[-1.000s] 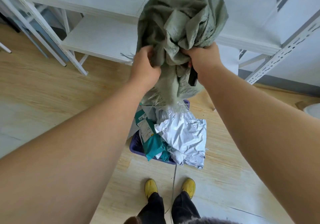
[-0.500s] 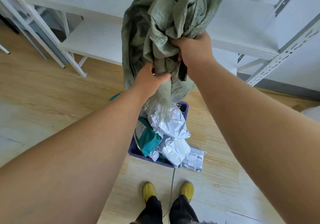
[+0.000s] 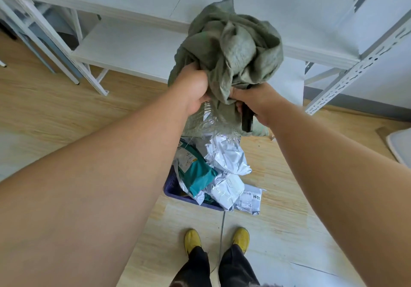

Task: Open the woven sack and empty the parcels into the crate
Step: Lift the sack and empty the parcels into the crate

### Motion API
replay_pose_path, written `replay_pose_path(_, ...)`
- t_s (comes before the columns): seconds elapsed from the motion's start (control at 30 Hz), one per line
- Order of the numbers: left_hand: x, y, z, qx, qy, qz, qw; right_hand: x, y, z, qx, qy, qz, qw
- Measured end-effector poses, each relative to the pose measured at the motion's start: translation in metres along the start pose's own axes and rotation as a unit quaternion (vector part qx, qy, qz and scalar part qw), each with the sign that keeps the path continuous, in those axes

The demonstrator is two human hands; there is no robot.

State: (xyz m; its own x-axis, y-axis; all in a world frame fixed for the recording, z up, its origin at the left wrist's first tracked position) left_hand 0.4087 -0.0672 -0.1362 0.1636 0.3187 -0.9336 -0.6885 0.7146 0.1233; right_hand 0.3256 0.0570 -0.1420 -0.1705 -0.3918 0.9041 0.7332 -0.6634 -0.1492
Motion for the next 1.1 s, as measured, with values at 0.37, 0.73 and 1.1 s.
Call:
replay_pose_path(0.37,0.001,-0.006,0.0,-0.017,0.071,-0.177,0.982,-0.029,-0.036,-0.02,-0.171,0.114,-0.177,0.963)
replay_pose_path(0.73,0.14,-0.049,-0.006,0.072,-0.075,-0.427,0.898,-0.022,-0.024,-0.062,-0.097,0.12,-0.325,0.933)
replay_pose_path(1.1,0.113,-0.057,-0.061,0.098,-0.005,-0.304,0.948,-0.026,0.042,-0.072,-0.094,0.145,-0.422,0.89)
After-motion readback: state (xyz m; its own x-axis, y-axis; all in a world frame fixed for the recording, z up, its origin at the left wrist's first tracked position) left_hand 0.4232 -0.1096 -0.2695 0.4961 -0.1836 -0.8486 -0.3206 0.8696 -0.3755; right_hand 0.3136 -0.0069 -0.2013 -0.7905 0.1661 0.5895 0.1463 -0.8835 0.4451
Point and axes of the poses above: each hand's wrist, its own z-axis away from the middle knuckle, its own y-axis out of the palm, x = y × z, the point moved 4 cm from there along -z, towards the middle knuckle, and after that the axes turned 5 degrees about y, right-handed, at the moved point
